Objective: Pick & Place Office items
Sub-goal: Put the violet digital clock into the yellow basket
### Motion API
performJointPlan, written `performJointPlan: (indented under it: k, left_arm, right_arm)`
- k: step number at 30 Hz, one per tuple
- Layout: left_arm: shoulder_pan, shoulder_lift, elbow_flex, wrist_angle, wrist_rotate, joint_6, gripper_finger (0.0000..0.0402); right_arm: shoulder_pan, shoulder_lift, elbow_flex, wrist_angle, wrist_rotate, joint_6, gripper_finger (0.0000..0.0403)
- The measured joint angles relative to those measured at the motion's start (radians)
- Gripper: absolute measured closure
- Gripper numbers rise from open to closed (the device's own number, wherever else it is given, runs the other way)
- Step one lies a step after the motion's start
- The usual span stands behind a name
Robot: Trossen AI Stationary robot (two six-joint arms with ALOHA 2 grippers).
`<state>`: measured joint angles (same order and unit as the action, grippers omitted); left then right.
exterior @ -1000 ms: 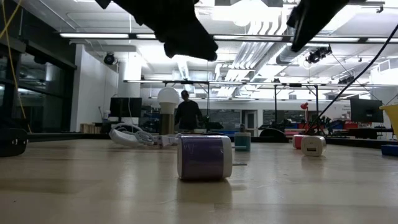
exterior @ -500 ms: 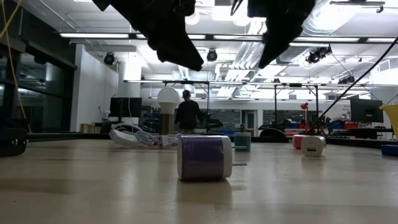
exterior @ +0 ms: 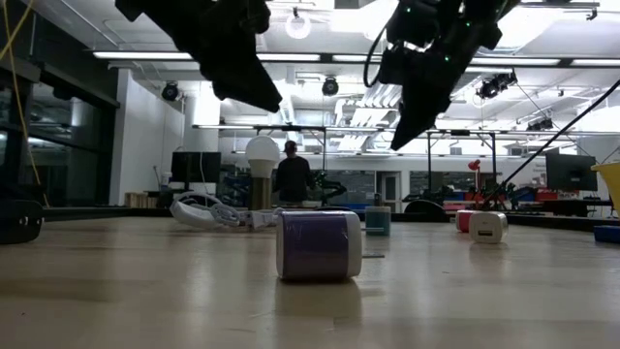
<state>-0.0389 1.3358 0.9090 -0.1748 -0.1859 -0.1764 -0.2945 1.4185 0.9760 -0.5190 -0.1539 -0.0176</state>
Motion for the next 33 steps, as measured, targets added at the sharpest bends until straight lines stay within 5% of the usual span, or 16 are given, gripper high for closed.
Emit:
performJointPlan:
  k: [22, 33]
  left_arm:
    - [-0.095, -0.035, -0.046, 0.001, -0.086, -0.087, 0.0243]
    - [-0.125, -0.122, -0.141, 0.02, -0.229, -0.084, 0.0243]
  right_arm:
    - [-0.02, 0.0, 0.0, 0.099, -0.005, -0.006, 0.0325]
    - [-0.02, 0.0, 0.001, 0.154, -0.005, -0.006, 0.0325]
